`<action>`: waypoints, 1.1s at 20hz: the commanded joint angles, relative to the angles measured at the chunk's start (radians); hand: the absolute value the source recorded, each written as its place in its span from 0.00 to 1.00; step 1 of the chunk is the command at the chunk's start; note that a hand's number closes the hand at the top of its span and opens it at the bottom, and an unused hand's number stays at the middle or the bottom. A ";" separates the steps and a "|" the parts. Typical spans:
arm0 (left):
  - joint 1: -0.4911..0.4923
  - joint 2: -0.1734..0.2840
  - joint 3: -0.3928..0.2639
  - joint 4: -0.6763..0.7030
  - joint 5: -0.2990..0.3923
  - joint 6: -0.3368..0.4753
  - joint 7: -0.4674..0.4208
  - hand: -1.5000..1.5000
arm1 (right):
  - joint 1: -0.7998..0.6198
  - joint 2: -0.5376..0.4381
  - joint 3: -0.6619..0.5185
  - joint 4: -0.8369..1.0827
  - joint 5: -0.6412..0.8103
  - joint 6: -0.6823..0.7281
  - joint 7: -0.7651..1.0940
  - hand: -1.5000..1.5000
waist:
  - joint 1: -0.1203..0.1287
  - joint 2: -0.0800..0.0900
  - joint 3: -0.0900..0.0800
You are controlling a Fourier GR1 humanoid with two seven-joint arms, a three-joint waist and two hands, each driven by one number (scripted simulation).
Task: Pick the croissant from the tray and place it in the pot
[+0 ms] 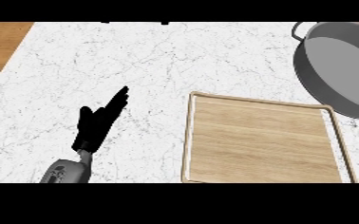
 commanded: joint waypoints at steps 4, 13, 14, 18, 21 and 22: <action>-0.017 -0.012 -0.015 0.010 -0.015 -0.012 -0.003 0.50 | -0.220 0.025 0.197 0.220 0.259 0.098 0.148 1.00 | 0.035 0.012 -0.002; -0.034 -0.034 -0.005 0.042 -0.015 -0.006 -0.005 0.50 | -0.389 0.203 0.239 0.573 0.264 0.388 0.237 1.00 | 0.032 0.019 0.000; -0.013 -0.029 -0.010 0.028 -0.017 -0.009 -0.005 0.50 | -0.423 0.223 0.218 0.613 0.257 0.394 0.278 1.00 | 0.031 0.014 0.000; 0.008 0.024 0.026 -0.030 0.020 -0.058 0.024 0.50 | -0.510 0.289 0.214 0.768 0.292 0.431 0.220 0.00 | 0.020 0.008 0.001; -0.011 -0.007 0.007 -0.028 -0.007 -0.020 0.052 0.50 | -0.531 0.351 0.146 0.761 0.264 0.245 0.128 0.00 | 0.020 0.010 0.003; -0.006 -0.020 0.002 0.010 -0.013 -0.024 0.010 0.50 | -0.523 0.331 0.109 0.725 0.236 0.188 0.084 0.00 | 0.003 0.009 0.002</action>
